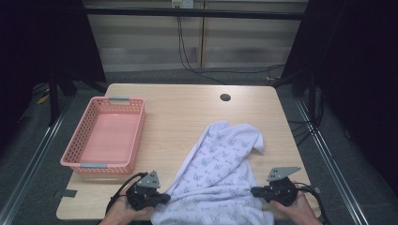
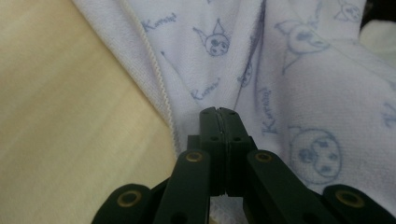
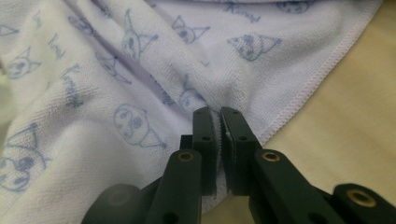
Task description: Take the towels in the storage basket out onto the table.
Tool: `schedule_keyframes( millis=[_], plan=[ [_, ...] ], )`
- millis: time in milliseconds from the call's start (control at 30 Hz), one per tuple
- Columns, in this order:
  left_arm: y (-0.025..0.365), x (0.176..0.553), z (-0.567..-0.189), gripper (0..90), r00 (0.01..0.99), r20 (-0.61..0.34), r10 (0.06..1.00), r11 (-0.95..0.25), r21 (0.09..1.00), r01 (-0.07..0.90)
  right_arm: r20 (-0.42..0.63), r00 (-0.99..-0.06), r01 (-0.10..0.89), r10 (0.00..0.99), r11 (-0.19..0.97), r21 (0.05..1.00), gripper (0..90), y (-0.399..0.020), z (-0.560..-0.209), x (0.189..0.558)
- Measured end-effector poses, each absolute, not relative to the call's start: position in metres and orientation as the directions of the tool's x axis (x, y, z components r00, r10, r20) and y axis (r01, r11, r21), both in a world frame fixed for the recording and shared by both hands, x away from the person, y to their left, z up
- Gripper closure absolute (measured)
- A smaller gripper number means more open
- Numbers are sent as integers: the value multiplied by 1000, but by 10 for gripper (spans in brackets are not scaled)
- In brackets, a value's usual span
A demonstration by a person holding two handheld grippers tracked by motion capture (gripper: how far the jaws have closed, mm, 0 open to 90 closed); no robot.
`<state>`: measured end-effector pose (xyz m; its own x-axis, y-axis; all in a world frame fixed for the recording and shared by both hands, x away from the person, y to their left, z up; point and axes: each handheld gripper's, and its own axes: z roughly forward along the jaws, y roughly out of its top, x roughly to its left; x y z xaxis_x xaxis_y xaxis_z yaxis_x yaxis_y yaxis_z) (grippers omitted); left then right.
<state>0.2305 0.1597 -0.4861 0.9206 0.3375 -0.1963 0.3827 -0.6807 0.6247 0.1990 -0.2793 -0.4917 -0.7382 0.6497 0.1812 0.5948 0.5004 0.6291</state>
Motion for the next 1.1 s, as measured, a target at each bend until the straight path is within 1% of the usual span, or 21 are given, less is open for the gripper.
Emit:
schedule_keyframes(
  millis=[67, 100, 167, 200, 267, 300, 333, 400, 467, 533, 567, 600, 633, 700, 733, 767, 800, 833, 867, 933, 1100],
  plan=[
    [159, 237, -487, 896, 915, -197, 352, -677, 621, 394, 157, -748, 586, 645, 530, 613, 853, -277, -489, 193],
    [155, 244, -487, 896, 905, -167, 392, -660, 634, 403, 158, -742, 592, 652, 526, 610, 857, -277, -489, 193],
    [150, 259, -488, 898, 899, -162, 406, -653, 636, 410, 134, -711, 603, 691, 500, 621, 860, -282, -489, 203],
    [146, 267, -489, 898, 882, -143, 449, -637, 641, 428, 134, -711, 603, 691, 500, 621, 860, -282, -489, 203],
    [140, 285, -490, 898, 868, -128, 479, -622, 648, 439, 116, -679, 615, 725, 476, 628, 861, -290, -490, 212],
    [135, 297, -492, 897, 838, -147, 526, -573, 666, 477, 127, -650, 631, 749, 440, 639, 860, -299, -492, 221],
    [135, 297, -492, 893, 838, -147, 526, -573, 666, 477, 127, -650, 631, 749, 440, 639, 860, -299, -492, 221],
    [129, 304, -492, 829, 831, -157, 534, -553, 678, 484, 106, -629, 636, 770, 431, 640, 859, -303, -492, 226],
    [126, 305, -485, 818, 839, -201, 506, -499, 725, 475, 112, -623, 639, 774, 421, 644, 856, -306, -493, 226],
    [120, 305, -480, 751, 846, -186, 500, -493, 742, 455, 109, -624, 641, 774, 427, 639, 855, -309, -492, 223],
    [116, 307, -478, 692, 841, -192, 505, -478, 749, 458, 106, -616, 647, 781, 424, 633, 857, -312, -491, 219],
    [111, 309, -478, 692, 841, -193, 505, -475, 752, 457, 106, -616, 647, 781, 424, 633, 857, -312, -491, 219],
    [107, 311, -479, 635, 843, -181, 507, -473, 759, 447, 108, -621, 647, 776, 431, 629, 852, -316, -491, 214],
    [97, 315, -485, 622, 851, -194, 488, -482, 753, 448, 116, -617, 652, 778, 423, 630, 843, -318, -491, 212],
    [92, 315, -489, 617, 854, -171, 491, -510, 738, 441, 128, -618, 653, 776, 416, 632, 835, -321, -491, 211],
    [87, 315, -493, 622, 861, -153, 485, -546, 717, 434, 136, -617, 656, 775, 411, 632, 817, -322, -491, 209],
    [85, 314, -496, 669, 869, -157, 469, -565, 703, 432, 145, -621, 655, 770, 409, 635, 772, -323, -490, 207],
    [84, 311, -498, 789, 872, -128, 472, -582, 698, 417, 143, -634, 631, 760, 401, 664, 729, -324, -486, 205],
    [85, 308, -497, 789, 873, -108, 476, -597, 689, 411, 143, -634, 631, 760, 401, 664, 677, -324, -486, 205],
    [91, 299, -494, 864, 884, -107, 456, -630, 663, 405, 154, -619, 599, 770, 336, 727, 663, -326, -477, 211],
    [115, 273, -493, 871, 883, -159, 441, -622, 655, 428, 123, -600, 591, 791, 334, 734, 640, -318, -475, 233]
  ],
)
